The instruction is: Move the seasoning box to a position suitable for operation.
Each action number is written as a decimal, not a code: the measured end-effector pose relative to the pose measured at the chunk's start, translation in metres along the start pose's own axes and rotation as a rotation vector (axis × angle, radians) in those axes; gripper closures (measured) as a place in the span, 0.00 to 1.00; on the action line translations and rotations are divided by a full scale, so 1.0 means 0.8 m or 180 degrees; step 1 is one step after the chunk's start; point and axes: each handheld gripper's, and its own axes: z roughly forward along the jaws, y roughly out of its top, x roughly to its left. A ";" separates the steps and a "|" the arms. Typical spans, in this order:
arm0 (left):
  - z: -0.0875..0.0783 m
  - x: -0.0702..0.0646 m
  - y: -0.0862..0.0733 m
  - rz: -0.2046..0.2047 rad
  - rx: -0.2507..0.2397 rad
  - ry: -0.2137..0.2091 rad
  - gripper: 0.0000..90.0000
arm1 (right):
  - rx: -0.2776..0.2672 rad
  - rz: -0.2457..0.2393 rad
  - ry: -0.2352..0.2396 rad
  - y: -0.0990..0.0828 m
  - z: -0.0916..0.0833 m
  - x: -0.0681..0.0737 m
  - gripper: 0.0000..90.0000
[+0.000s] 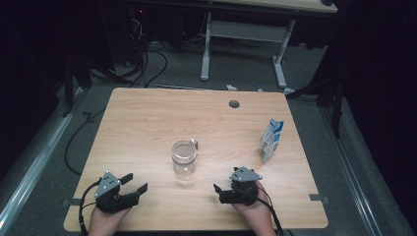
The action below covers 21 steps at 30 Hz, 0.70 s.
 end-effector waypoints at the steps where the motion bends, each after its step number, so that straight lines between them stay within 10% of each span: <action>1: 0.000 -0.001 0.000 -0.0012 0.0010 -0.0008 0.33 | 0.0015 0.0042 0.0029 -0.001 -0.001 -0.001 0.10; 9: 0.007 -0.004 -0.006 0.0084 0.0095 0.0040 0.29 | -0.0203 0.0268 0.0126 -0.008 -0.020 -0.016 0.19; 21: 0.012 0.001 -0.011 0.0101 0.0136 0.0070 0.29 | -0.0228 0.0213 0.0189 -0.014 -0.022 -0.012 0.35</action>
